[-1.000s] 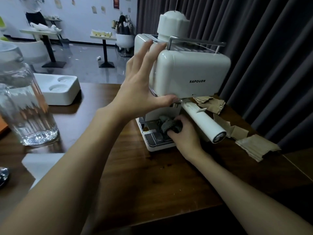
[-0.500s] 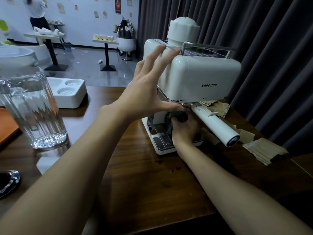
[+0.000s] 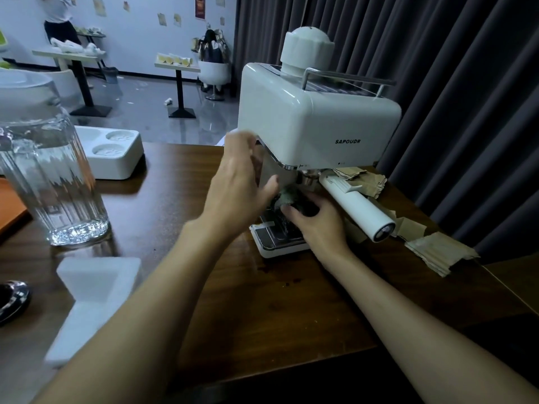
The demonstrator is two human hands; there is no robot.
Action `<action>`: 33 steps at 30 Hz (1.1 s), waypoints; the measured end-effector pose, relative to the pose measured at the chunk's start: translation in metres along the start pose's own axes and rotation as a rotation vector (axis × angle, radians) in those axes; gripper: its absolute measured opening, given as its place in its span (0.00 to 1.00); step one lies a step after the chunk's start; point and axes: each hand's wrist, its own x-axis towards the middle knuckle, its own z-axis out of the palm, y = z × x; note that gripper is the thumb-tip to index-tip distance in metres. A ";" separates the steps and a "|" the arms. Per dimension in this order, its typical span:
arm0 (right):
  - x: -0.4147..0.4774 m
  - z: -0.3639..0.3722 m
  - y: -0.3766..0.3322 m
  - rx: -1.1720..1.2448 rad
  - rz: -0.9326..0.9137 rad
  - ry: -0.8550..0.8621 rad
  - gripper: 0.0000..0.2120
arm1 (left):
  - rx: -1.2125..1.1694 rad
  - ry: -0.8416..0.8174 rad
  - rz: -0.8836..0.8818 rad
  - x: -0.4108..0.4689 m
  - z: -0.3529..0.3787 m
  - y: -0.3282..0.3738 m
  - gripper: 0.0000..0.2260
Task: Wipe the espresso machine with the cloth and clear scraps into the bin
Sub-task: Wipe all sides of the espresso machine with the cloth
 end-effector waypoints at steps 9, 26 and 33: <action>-0.033 -0.072 -0.015 0.093 -0.258 0.013 0.30 | 0.228 -0.206 -0.095 -0.022 0.049 -0.016 0.26; -0.029 -0.098 -0.010 0.090 -0.460 0.197 0.24 | 0.228 -0.205 -0.088 -0.025 0.069 0.010 0.21; -0.041 -0.124 -0.014 -0.082 -0.532 0.209 0.21 | 0.160 -0.164 -0.077 -0.027 0.072 0.012 0.17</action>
